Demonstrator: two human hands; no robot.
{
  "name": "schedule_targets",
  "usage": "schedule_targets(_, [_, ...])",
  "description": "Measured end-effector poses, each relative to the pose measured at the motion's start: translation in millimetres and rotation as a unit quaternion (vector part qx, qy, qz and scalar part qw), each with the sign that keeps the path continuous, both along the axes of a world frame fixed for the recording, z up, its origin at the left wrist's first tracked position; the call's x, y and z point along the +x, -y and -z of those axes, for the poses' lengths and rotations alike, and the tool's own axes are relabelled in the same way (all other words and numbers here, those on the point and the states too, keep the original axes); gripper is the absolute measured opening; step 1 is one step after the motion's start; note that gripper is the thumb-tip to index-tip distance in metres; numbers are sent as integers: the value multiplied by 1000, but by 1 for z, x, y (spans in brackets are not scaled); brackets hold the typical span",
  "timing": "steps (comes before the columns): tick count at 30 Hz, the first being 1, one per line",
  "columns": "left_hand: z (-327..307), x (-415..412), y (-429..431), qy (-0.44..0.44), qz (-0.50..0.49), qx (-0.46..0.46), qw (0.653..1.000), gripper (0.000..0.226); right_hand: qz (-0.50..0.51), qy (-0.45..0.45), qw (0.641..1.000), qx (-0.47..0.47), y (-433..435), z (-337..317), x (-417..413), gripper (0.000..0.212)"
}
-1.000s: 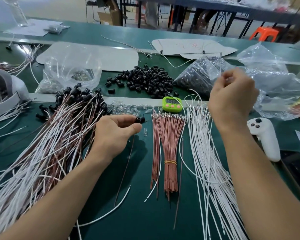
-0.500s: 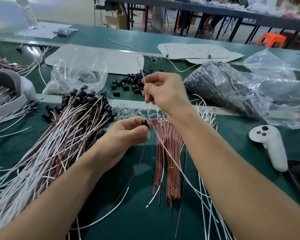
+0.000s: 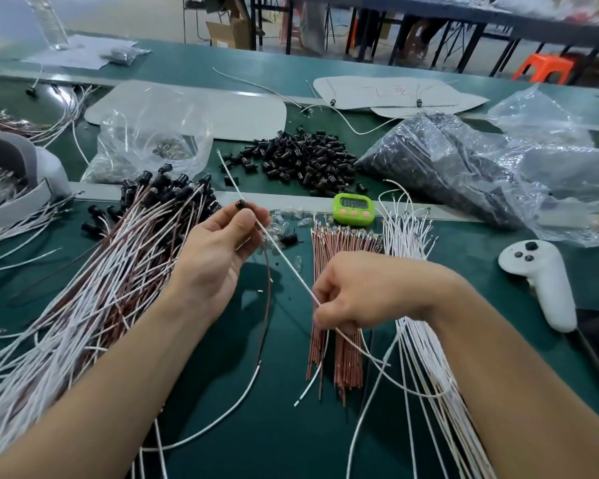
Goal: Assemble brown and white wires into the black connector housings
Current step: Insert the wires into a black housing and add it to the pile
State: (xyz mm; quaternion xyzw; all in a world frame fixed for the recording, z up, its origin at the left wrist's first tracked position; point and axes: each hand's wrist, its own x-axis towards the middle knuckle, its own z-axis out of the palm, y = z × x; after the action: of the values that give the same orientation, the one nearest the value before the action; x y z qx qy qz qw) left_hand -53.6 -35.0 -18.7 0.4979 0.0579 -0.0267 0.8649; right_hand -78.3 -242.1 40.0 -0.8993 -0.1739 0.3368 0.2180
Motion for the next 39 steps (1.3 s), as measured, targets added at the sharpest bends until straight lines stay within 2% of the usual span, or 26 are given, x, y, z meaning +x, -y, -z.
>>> schedule_targets(3, [1,-2,1,-11,-2,9,1000,21,63,8,997,54,8,-2,0,21])
schedule_targets(5, [2,-2,0,-16,7,14,1000,23,161,113,978,70,16,-1,8,28])
schedule_targets(8, [4,-4,-1,-4,51,66,996,17,280,328,902,27,26,1,18,31])
schedule_targets(10, [6,-5,2,3,73,114,991,20,302,369,877,51,27,0,19,30])
schedule_targets(13, [9,-6,8,11,55,168,984,15,329,273,866,257,14,-2,24,27])
schedule_targets(15, [10,-7,10,25,35,198,979,13,352,177,831,392,-1,-3,27,19])
schedule_targets(18, [13,-8,11,42,23,270,962,18,377,98,777,495,-16,3,29,18])
schedule_targets(22, [17,-8,10,40,11,355,934,24,408,120,728,537,-23,14,30,23])
schedule_targets(29, [16,-9,13,51,16,395,917,30,423,99,667,606,-20,27,28,22])
schedule_targets(33, [14,-10,13,49,17,402,914,26,409,117,669,609,-20,30,27,24])
schedule_targets(39, [13,-12,12,44,20,413,909,21,392,157,698,577,-23,35,28,27])
